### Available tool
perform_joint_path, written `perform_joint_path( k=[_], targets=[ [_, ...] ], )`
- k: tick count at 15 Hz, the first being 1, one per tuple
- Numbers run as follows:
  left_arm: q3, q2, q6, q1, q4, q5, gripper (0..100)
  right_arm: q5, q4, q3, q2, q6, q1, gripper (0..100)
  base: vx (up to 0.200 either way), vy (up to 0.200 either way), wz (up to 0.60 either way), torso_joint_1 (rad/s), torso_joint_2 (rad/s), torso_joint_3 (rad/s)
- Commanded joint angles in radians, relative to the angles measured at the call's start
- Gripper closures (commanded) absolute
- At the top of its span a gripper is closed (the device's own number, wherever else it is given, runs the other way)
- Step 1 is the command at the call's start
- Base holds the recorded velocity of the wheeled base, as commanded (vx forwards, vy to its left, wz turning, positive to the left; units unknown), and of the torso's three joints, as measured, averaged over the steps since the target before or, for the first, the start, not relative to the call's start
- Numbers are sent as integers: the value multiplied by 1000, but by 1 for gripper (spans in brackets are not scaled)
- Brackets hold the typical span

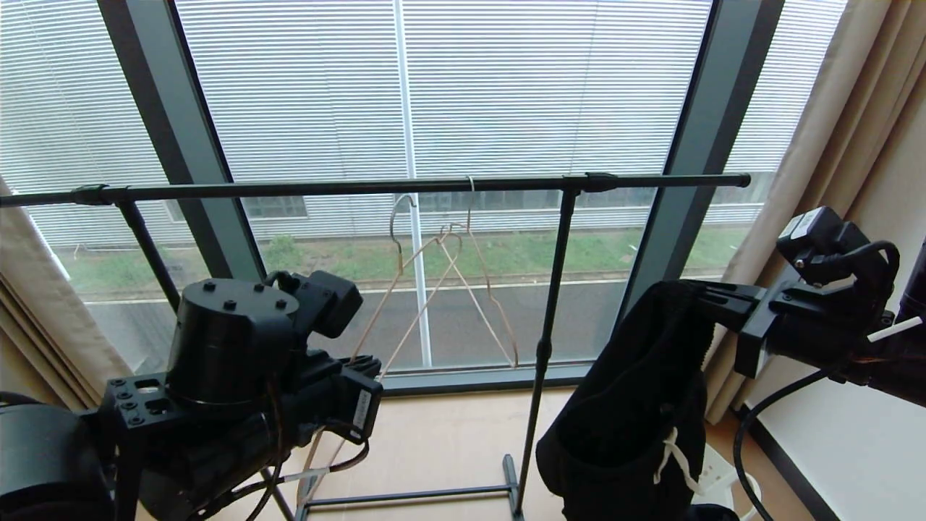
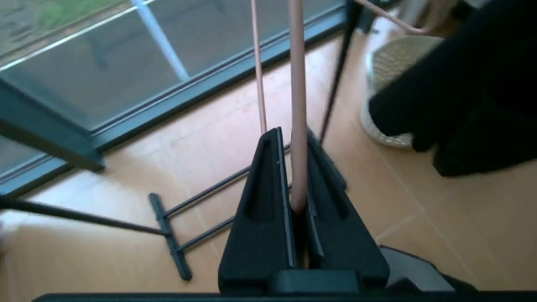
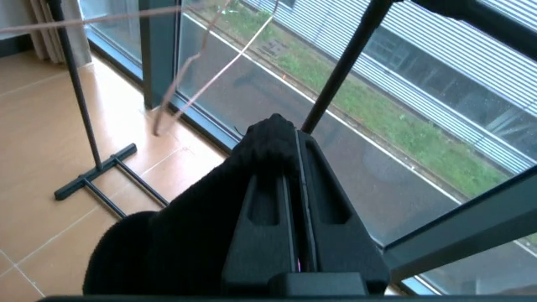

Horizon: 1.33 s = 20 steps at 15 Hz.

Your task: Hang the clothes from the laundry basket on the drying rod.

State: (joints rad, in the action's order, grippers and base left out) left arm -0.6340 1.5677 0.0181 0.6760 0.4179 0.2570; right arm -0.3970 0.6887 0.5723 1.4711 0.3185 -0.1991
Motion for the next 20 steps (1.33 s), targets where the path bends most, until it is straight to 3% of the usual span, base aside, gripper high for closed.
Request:
perform_joint_path(
  k=[1,5,8,10,13,16,18,20],
  targets=[
    [80,-47,-13,-36,45,-70,100,10,0,-5,-6,1,-9,100,0,0,0,0,0,0],
    [129,-44,-53,-110,206,-255,100,61,2,-6,-3,36,-9,100,0,0,0,0,0,0],
    [223,-44,-55,-110,403,-380,100,89,2,-5,14,48,-11,100,0,0,0,0,0,0],
    [260,-41,-56,-110,475,-456,100,119,2,-2,25,50,-25,100,0,0,0,0,0,0],
    [312,-24,-78,-107,524,-564,100,250,2,6,48,56,-62,100,0,0,0,0,0,0],
    [382,-6,-184,-104,556,-622,100,377,3,21,64,85,-62,100,0,0,0,0,0,0],
    [407,8,-228,-104,559,-710,100,425,3,26,72,91,-65,100,0,0,0,0,0,0],
    [430,9,-276,-104,559,-720,100,483,3,35,75,93,-86,100,0,0,0,0,0,0]
  ],
)
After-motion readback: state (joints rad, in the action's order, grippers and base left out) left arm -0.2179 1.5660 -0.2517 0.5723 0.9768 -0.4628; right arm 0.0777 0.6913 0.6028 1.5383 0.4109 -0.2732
